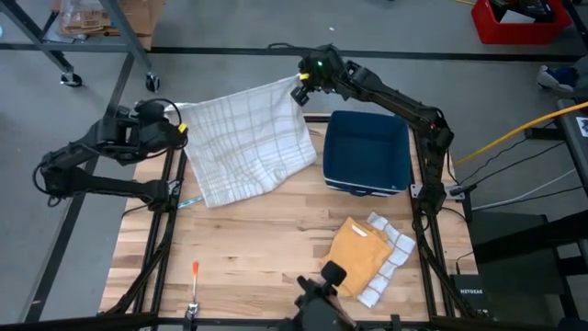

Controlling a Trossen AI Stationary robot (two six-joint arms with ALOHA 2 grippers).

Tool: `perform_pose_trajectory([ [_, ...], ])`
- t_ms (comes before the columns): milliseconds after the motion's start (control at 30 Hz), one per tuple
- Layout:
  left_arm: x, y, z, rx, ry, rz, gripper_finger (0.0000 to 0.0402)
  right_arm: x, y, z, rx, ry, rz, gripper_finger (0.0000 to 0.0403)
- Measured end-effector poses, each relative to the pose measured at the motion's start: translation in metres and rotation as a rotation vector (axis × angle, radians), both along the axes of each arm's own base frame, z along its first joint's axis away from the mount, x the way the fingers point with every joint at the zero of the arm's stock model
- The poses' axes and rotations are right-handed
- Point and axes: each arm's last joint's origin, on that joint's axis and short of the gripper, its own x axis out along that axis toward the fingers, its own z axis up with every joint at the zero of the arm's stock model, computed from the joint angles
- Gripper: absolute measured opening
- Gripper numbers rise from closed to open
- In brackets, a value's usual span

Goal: Fold towel
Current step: Fold the white-and-gray checkered towel

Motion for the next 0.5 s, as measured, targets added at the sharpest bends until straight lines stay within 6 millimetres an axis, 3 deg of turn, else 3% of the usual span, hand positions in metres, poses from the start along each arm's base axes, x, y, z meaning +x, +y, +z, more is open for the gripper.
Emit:
perform_pose_trajectory([
  [200, 0.007, 0.011, -0.015, 0.056, 0.061, 0.09, 0.0, -0.002, -0.018, 0.001, -0.045, -0.062, -0.022, 0.0],
  [500, 0.025, 0.04, -0.032, 0.079, 0.151, 0.162, 0.0, 0.005, -0.042, -0.027, -0.023, -0.046, -0.037, 0.0],
])
